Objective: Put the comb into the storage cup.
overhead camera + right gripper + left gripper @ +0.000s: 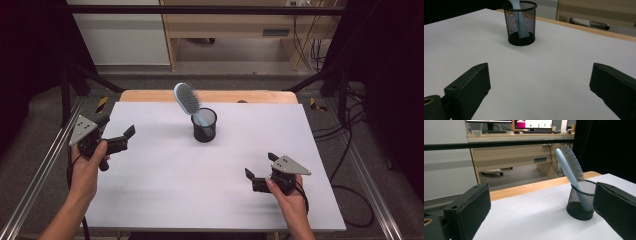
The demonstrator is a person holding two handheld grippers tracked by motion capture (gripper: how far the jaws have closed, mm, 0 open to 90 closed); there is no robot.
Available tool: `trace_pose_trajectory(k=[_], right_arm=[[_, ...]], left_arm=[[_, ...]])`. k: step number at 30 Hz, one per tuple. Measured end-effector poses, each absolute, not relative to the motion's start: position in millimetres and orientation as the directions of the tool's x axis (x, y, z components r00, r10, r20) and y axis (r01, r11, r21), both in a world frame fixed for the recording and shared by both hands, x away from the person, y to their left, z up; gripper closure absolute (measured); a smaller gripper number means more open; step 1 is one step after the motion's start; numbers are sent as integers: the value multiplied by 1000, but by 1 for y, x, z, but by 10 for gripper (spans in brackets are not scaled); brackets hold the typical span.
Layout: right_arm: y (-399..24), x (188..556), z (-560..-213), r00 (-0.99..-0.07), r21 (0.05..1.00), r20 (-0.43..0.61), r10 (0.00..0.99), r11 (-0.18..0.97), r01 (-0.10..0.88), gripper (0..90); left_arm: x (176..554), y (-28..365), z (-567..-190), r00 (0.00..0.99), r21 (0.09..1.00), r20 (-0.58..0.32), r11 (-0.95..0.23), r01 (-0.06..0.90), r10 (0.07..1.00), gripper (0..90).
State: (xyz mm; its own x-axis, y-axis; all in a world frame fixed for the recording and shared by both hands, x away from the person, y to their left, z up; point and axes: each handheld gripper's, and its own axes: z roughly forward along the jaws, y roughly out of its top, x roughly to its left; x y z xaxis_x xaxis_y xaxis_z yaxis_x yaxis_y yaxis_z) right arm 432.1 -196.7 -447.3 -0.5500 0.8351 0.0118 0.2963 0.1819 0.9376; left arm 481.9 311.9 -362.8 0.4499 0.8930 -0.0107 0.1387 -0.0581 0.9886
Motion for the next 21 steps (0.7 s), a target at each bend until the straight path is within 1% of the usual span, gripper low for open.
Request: trace_pose_trajectory(k=[14,21], right_arm=[[-197,432,-447,-546,939,2,838,186,288,36],[-196,431,-447,-541,943,-7,841,186,276,34]], left_arm=[[462,334,-369,439,992,-49,-8,128,897,17],[451,338,-382,442,990,-64,2,140,895,17]])
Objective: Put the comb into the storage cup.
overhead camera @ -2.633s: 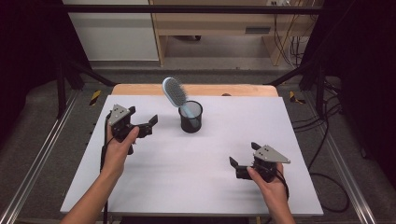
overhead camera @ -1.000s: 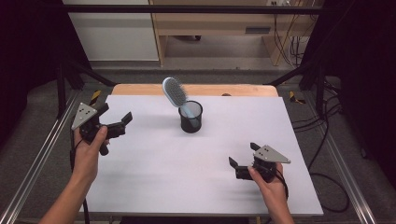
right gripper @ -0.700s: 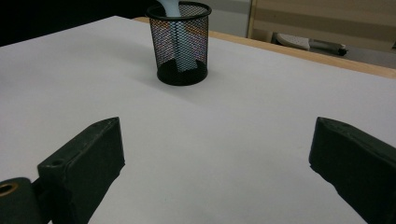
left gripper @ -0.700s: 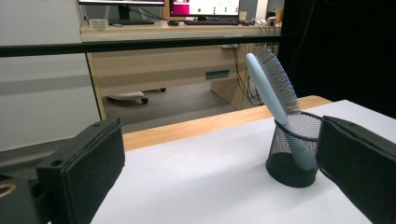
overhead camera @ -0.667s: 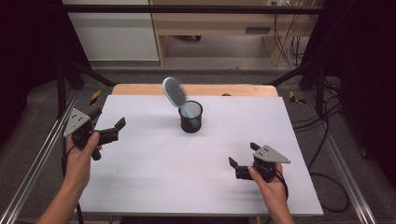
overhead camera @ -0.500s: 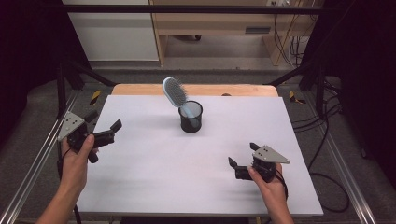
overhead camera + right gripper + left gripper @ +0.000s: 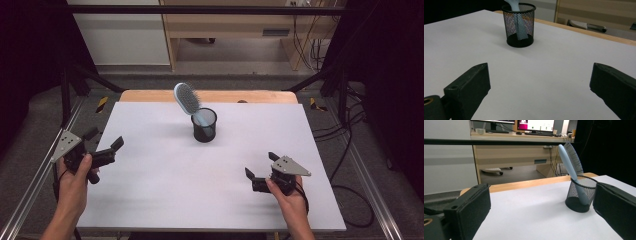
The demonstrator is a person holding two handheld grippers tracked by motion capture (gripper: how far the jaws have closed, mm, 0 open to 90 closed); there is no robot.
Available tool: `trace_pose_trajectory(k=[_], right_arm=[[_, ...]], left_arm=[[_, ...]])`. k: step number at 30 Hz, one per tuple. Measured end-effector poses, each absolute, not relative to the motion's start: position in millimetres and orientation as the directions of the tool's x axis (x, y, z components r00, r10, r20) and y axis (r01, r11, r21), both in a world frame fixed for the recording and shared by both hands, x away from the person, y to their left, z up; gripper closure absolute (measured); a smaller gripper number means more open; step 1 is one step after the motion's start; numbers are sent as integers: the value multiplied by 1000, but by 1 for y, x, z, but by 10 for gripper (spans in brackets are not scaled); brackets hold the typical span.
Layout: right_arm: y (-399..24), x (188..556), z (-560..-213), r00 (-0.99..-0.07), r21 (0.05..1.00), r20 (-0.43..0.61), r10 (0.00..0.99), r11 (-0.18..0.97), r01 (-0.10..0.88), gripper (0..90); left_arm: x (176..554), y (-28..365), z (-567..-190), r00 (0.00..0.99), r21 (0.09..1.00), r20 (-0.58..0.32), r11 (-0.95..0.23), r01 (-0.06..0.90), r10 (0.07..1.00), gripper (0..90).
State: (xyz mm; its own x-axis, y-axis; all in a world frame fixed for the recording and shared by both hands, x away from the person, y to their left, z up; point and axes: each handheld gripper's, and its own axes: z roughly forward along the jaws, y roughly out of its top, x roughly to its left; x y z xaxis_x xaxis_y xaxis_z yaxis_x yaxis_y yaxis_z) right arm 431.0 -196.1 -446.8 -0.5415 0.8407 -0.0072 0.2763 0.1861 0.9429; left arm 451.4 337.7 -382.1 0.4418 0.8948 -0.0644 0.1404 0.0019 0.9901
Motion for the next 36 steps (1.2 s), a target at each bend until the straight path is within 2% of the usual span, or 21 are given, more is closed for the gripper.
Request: trace_pose_trajectory(k=[10,15,25,36], right_arm=[[-195,430,-450,-539,955,-10,842,168,246,37],[-197,431,-450,-536,958,32,844,126,256,38],[-209,433,-440,-515,958,-46,856,184,220,41],[-241,423,-443,-483,964,-65,873,180,196,41]], left_arm=[[430,328,-398,463,993,-44,-15,121,885,17],[421,322,-401,460,993,-20,-37,114,888,14],[413,328,-418,432,990,-24,-39,136,902,17],[406,330,-430,441,991,-31,-29,130,897,18]])
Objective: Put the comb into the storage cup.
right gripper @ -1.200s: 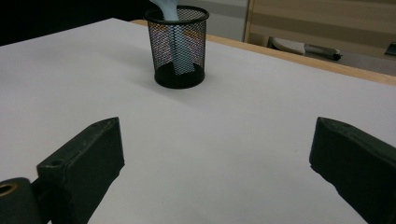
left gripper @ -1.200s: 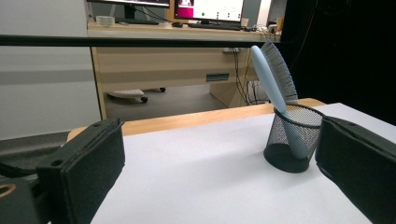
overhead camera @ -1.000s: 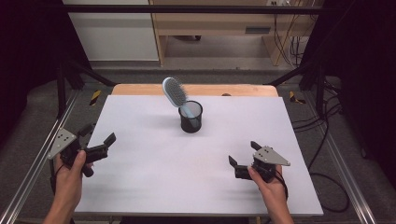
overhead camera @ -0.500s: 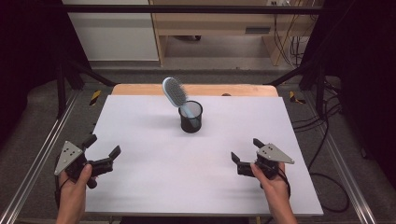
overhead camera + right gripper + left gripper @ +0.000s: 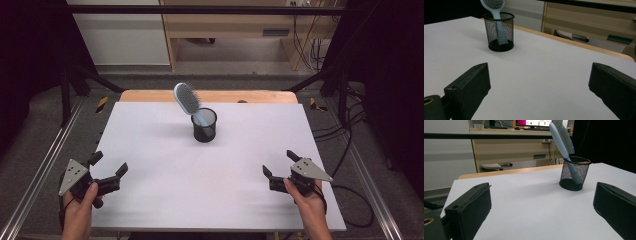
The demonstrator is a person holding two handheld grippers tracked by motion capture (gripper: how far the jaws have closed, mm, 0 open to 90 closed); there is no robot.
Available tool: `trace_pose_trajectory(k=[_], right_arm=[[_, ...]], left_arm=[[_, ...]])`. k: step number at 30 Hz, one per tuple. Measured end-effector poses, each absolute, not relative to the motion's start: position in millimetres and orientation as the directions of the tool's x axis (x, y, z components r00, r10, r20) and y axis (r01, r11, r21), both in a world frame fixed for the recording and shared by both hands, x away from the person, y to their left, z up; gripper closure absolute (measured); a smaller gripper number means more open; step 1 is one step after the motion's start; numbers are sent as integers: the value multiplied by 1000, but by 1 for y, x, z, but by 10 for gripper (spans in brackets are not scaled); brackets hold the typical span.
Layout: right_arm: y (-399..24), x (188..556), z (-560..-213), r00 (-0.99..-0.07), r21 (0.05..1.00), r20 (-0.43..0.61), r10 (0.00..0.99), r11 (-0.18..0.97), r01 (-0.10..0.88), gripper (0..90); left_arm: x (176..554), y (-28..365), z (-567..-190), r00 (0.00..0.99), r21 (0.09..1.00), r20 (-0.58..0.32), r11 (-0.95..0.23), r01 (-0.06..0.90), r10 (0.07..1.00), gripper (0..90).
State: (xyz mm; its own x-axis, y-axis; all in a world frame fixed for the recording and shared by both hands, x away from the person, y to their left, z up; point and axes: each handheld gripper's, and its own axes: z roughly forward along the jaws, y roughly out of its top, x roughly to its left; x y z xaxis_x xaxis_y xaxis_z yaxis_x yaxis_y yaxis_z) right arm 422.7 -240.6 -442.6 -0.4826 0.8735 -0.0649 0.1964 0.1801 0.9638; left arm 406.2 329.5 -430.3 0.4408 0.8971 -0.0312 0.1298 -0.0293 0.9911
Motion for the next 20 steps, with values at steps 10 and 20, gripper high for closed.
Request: trace_pose_trajectory(k=[10,20], right_arm=[[-255,416,-455,-465,978,-24,885,117,173,39],[-250,413,-458,-469,970,-83,879,179,165,37]], left_arm=[[396,326,-437,487,992,-39,-23,120,872,22],[391,319,-434,464,995,-53,6,102,884,22]])
